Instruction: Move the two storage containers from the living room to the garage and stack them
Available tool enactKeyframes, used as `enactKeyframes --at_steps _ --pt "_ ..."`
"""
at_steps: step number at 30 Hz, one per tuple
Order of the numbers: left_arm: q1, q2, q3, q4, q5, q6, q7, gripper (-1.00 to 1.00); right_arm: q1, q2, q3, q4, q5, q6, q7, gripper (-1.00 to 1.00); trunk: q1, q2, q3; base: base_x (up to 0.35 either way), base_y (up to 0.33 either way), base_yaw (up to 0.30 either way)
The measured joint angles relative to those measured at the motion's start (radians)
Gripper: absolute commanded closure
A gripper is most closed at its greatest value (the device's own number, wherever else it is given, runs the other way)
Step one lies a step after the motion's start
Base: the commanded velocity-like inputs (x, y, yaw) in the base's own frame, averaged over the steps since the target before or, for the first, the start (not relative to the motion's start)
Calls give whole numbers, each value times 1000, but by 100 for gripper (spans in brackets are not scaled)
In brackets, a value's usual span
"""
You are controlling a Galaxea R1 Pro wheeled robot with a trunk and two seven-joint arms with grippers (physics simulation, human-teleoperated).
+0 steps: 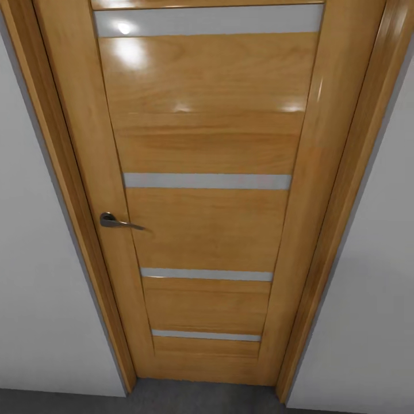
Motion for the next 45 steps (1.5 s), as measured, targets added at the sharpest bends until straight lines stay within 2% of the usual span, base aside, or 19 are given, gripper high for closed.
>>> enactKeyframes --at_steps 8,18,40,45 --pt "0 0 0 0 0 0 0 -100 0 0 0 0 0 0 0 -100 0 0 0 0 10 0" --pt "0 0 0 0 1 0 0 -100 0 1 0 0 0 1 0 -100 0 0 0 0 158 0" --pt "0 0 0 0 0 0 0 -100 -5 6 5 -7 6 -1 2 -100 0 0 0 0 6 0" --pt "0 0 0 0 0 0 0 -100 -20 4 -12 -12 11 -5 0 -100 0 0 0 0 0 0"
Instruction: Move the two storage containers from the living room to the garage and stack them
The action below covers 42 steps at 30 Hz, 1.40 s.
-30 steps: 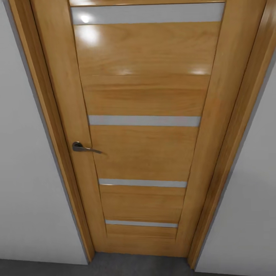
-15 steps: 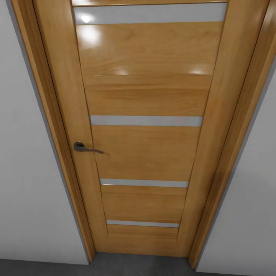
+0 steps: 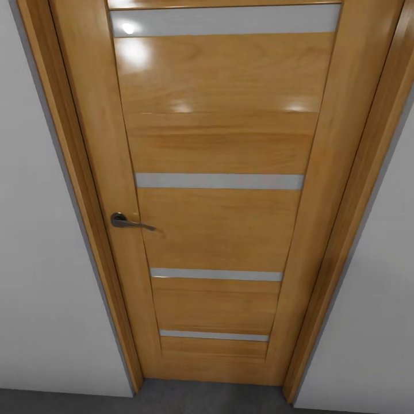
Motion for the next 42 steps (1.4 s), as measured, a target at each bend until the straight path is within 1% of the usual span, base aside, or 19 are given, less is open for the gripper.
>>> enactKeyframes --at_steps 8,19,38,42 --pt "0 0 0 0 0 0 0 -100 -1 -3 0 -2 5 -7 -2 -100 0 0 0 0 0 0" --pt "0 0 0 0 0 0 0 -100 -1 0 0 -2 5 -10 -11 -100 0 0 0 -62 0 0" --pt "0 0 0 0 0 0 0 -100 -1 1 0 -2 4 -9 -11 -100 0 0 0 -5 0 0" --pt "0 0 0 0 0 0 0 -100 -1 -4 -1 -2 4 -7 -10 -100 0 0 0 0 0 0"
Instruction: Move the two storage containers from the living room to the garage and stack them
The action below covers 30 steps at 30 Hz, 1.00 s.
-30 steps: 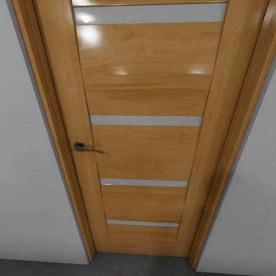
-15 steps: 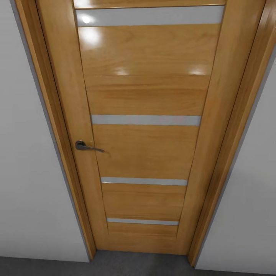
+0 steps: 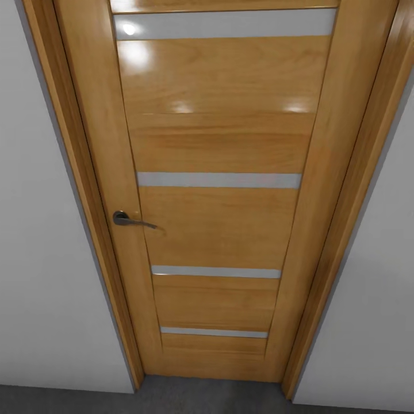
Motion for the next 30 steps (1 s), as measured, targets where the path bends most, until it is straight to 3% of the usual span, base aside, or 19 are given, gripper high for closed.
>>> enactKeyframes --at_steps 5,6,13,17,20,22,30 --pt "0 0 0 0 0 0 0 -100 -1 -22 -3 -29 0 6 -2 -100 0 0 0 0 0 0" --pt "0 -1 0 0 0 0 0 -100 -3 -57 -5 -96 -1 22 -2 -100 0 0 0 0 0 0" --pt "0 -1 0 0 0 0 0 -100 -16 -137 -7 -285 -3 166 -1 -100 0 0 0 0 0 0" --pt "0 -2 0 0 0 0 0 -100 -25 -150 -7 -367 1 197 0 -100 0 0 0 0 0 0" --pt "0 -2 0 0 0 0 0 -100 -70 -154 -5 -394 11 207 1 -100 0 0 0 0 0 0" --pt "0 -2 1 0 0 0 0 -100 -114 -152 -4 -385 36 209 0 -100 0 0 0 0 0 0" --pt "0 -2 1 0 0 0 0 -100 -194 -136 -3 -385 131 205 5 -100 0 0 0 0 0 0"
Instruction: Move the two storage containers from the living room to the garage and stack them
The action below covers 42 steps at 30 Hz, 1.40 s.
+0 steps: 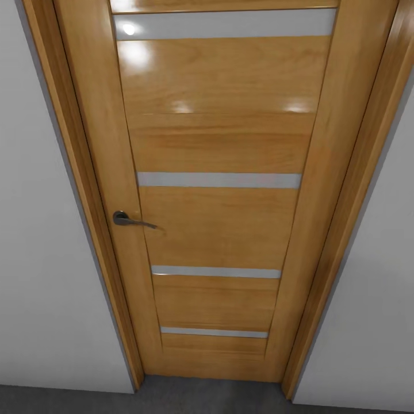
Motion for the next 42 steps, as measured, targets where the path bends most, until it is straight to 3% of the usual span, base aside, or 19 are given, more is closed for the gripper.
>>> enactKeyframes --at_steps 1,2,3,8,14,17,20,25,26,28,29,31,33,37,42 --pt "0 0 0 0 0 0 0 -100 -12 5 0 0 5 -1 0 -100 0 0 0 0 0 0" --pt "0 0 0 0 0 0 0 -100 -37 22 0 -1 14 1 1 -100 0 0 0 0 0 0" --pt "0 0 0 0 0 0 0 -100 -82 55 1 -1 25 7 -1 -100 0 0 0 0 0 0" --pt "0 -1 0 0 0 0 0 -100 -178 129 0 -7 44 44 -3 -100 0 0 0 0 0 0" --pt "0 0 0 0 0 0 0 -100 -285 221 10 -67 62 145 10 -100 0 0 0 0 0 0" --pt "0 0 0 0 0 0 0 -100 -318 264 42 -110 86 181 28 -100 0 0 0 0 0 0" --pt "0 0 0 0 0 0 0 -100 -336 311 102 -190 109 230 50 -100 0 0 0 0 0 0" --pt "0 1 -1 0 0 0 0 -100 -344 314 240 -333 116 320 112 -100 0 0 0 0 0 0" --pt "0 1 -1 0 0 0 0 -100 -344 314 281 -371 114 336 136 -100 0 0 0 0 0 0" --pt "0 0 -1 0 0 0 0 -100 -345 314 404 -507 109 385 198 -100 0 0 0 0 0 0" --pt "0 1 -1 0 0 0 0 -100 -345 314 426 -536 111 396 204 -100 0 0 0 0 0 0" --pt "0 0 -1 0 0 0 0 -100 -345 314 504 -632 109 438 212 -100 0 0 0 0 0 0" --pt "0 0 -1 0 0 0 0 -100 -345 314 541 -677 109 460 213 -100 0 0 0 0 0 0" --pt "0 1 -1 0 0 0 0 -100 -345 314 634 -828 107 575 214 -100 0 0 0 0 0 0" --pt "0 1 -1 0 0 0 0 -100 -345 314 693 -966 108 688 212 -100 0 0 0 0 0 0"
